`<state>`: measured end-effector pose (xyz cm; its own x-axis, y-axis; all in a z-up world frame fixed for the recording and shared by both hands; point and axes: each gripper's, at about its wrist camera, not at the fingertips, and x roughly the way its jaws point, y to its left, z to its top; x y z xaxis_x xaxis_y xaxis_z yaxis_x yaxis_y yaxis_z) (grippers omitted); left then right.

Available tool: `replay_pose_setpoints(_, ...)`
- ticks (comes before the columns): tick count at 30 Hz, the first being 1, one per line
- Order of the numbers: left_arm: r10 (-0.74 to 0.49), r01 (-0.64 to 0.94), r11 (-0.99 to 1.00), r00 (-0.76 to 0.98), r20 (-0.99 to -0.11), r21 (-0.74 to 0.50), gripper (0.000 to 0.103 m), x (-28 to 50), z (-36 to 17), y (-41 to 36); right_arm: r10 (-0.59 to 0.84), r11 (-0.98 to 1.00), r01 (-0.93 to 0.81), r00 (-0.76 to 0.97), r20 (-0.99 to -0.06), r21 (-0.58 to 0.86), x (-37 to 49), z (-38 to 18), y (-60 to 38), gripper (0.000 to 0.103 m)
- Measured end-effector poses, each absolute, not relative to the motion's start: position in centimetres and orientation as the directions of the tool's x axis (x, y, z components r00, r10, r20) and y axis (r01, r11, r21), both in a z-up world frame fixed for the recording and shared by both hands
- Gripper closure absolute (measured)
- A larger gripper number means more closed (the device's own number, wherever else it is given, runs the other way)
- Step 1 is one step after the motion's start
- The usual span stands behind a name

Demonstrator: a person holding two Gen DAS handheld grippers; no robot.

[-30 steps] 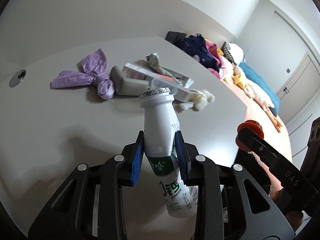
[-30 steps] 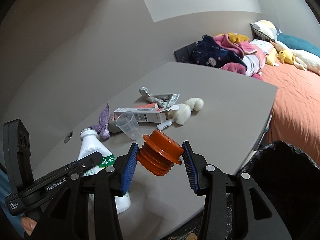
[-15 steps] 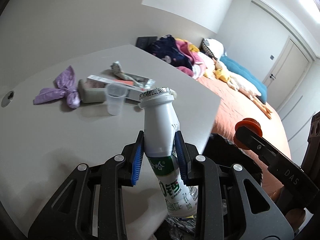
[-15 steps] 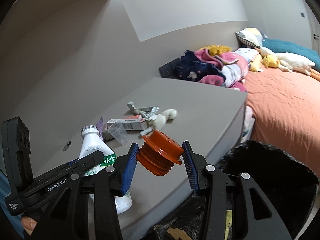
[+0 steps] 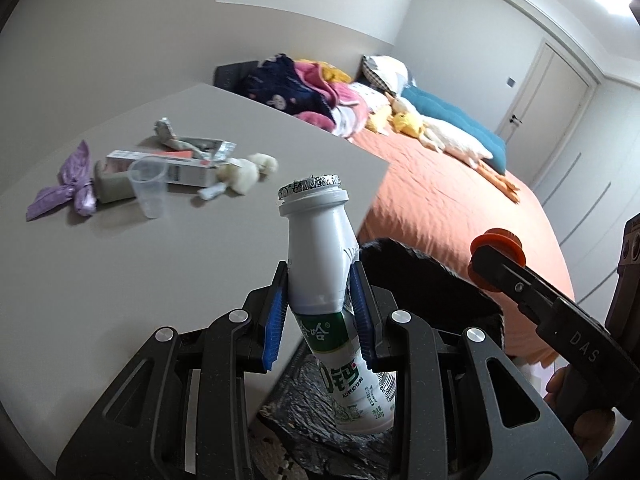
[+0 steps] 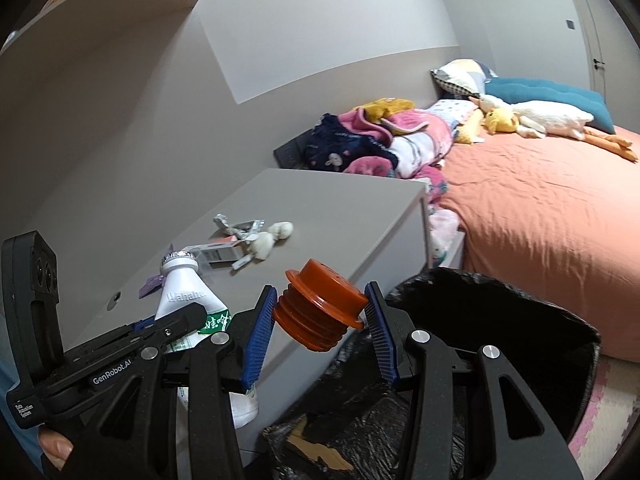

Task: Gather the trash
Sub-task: 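Carry bottle and cap over the bin and open both tools to drop them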

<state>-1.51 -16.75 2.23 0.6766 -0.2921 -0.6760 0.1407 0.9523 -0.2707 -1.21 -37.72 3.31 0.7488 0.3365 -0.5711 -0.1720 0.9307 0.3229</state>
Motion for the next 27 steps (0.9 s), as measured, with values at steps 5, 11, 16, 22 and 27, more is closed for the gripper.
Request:
replay_pose_setpoints(5, -0.322, 0.19, 0.946, 0.655, -0.683, -0.263, 0.073, -1.7, 2.0, -19.0, 0.305, 0.937, -0.134, 0.763, -0.569, 0.322, -2.0, 3.3, -39.6, 0.056)
replay_pose_setpoints(11, -0.348, 0.239, 0.937, 0.632, -0.692, -0.254, 0.073, -1.7, 1.8, -21.5, 0.262, 0.943, -0.082, 0.781, -0.568, 0.322, -2.8, 3.2, -42.1, 0.056)
replay_pose_setpoints(16, -0.372, 0.283, 0.927, 0.61, -0.699, -0.246, 0.073, -1.8, 1.5, -23.7, 0.225, 0.947, -0.039, 0.788, -0.573, 0.318, -3.8, 3.0, -44.1, 0.056)
replay_pose_setpoints(22, -0.402, 0.349, 0.908, 0.576, -0.712, -0.23, 0.073, -2.0, 1.1, -26.6, 0.178, 0.951, 0.013, 0.794, -0.582, 0.31, -4.7, 2.6, -46.1, 0.056)
replay_pose_setpoints(27, -0.417, 0.387, 0.895, 0.548, -0.725, -0.222, 0.073, -1.9, 0.4, -28.2, 0.149, 0.95, 0.05, 0.793, -0.591, 0.307, -5.2, 2.4, -47.3, 0.056)
